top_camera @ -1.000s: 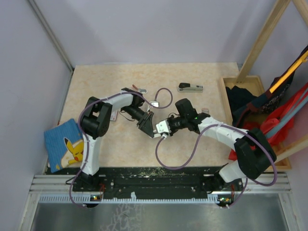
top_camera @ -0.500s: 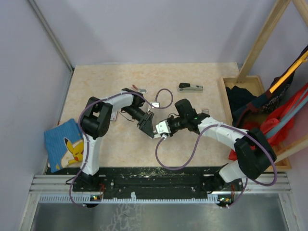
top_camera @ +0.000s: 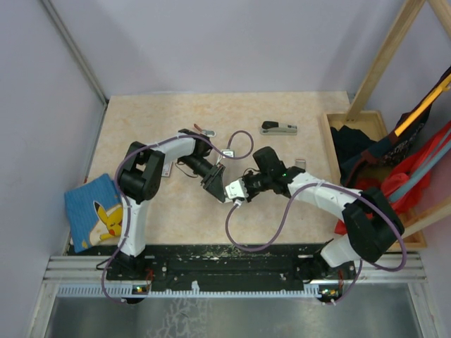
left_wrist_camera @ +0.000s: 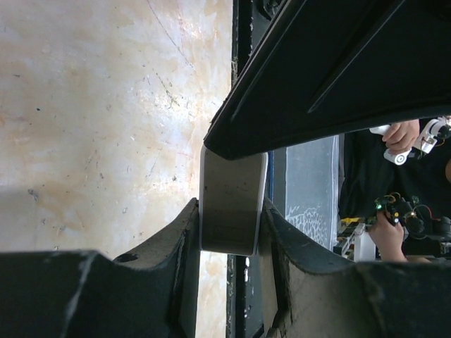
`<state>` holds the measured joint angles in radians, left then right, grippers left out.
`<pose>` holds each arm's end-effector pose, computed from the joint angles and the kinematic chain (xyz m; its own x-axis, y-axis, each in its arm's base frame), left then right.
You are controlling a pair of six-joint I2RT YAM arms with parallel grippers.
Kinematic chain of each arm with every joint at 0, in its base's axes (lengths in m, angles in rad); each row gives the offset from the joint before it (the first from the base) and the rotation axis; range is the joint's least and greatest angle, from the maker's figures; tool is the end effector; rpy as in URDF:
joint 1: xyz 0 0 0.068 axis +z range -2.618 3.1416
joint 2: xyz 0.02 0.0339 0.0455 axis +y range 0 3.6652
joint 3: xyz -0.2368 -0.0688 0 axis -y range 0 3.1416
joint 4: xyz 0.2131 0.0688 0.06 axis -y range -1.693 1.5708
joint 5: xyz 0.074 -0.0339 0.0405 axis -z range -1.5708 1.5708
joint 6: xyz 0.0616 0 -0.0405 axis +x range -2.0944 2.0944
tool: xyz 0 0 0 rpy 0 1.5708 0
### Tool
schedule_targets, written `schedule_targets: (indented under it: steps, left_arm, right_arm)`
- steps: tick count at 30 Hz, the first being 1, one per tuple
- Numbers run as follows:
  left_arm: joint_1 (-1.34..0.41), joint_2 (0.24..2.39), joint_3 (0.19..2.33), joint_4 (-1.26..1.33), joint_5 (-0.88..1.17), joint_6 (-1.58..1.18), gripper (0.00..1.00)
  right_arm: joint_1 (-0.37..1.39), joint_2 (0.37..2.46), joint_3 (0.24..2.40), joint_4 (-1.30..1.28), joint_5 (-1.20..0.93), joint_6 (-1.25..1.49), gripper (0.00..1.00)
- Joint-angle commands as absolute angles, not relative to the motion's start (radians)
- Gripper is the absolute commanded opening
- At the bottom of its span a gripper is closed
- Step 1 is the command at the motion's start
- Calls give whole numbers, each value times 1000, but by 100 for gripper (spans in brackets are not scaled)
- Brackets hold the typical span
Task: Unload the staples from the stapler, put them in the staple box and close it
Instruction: Unload the staple at the center of the board.
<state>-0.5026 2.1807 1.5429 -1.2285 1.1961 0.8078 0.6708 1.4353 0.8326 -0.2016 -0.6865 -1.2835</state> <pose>0.2655 -0.2113 0.1366 -0.6236 0.6446 -0.4422 0.5636 -0.0212 -0.8258 0.1966 0.2059 0.1891 0.6315 -0.4458 -0.6344 -0.7750 -0.3352 -0.5358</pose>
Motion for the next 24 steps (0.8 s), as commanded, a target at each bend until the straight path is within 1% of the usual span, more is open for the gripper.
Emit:
schedule_targets:
  steps: [1, 3, 5, 6, 9, 11, 15, 16, 17, 20, 21, 22, 24]
  left_arm:
    - [-511, 2197, 1551, -1171, 1213, 790, 11]
    - [-510, 2198, 1556, -1168, 1211, 783, 11]
    - [-508, 2198, 1560, -1162, 1204, 775, 12]
    - [-507, 2196, 1564, -1160, 1200, 771, 16]
    - [-496, 2187, 1573, -1159, 1196, 766, 30]
    - [-484, 2174, 1579, -1151, 1189, 759, 44]
    - [-456, 2139, 1590, -1130, 1175, 735, 69]
    - [-448, 2128, 1593, -1126, 1173, 732, 78]
    - [-438, 2115, 1595, -1123, 1172, 729, 84]
    - [-403, 2070, 1605, -1108, 1166, 717, 92]
    - [-384, 2048, 1609, -1106, 1163, 715, 96]
    - [-372, 2037, 1613, -1101, 1164, 710, 99]
    - [-323, 2003, 1620, -1092, 1169, 700, 100]
  right_arm:
    - [717, 1448, 877, -177, -751, -1288, 18]
    - [724, 1457, 882, -180, -746, -1283, 15]
    - [729, 1465, 887, -178, -743, -1265, 6]
    - [729, 1468, 891, -175, -743, -1250, 0]
    - [729, 1474, 904, -152, -728, -1174, 0]
    - [729, 1474, 910, -136, -719, -1137, 0]
    - [730, 1479, 923, -127, -712, -1077, 0]
    - [730, 1482, 926, -127, -713, -1062, 0]
    - [729, 1484, 930, -126, -714, -1047, 0]
    - [724, 1490, 942, -118, -716, -1002, 0]
    - [720, 1493, 947, -117, -718, -988, 0]
    - [718, 1495, 950, -115, -718, -970, 0]
    - [706, 1502, 962, -110, -723, -932, 0]
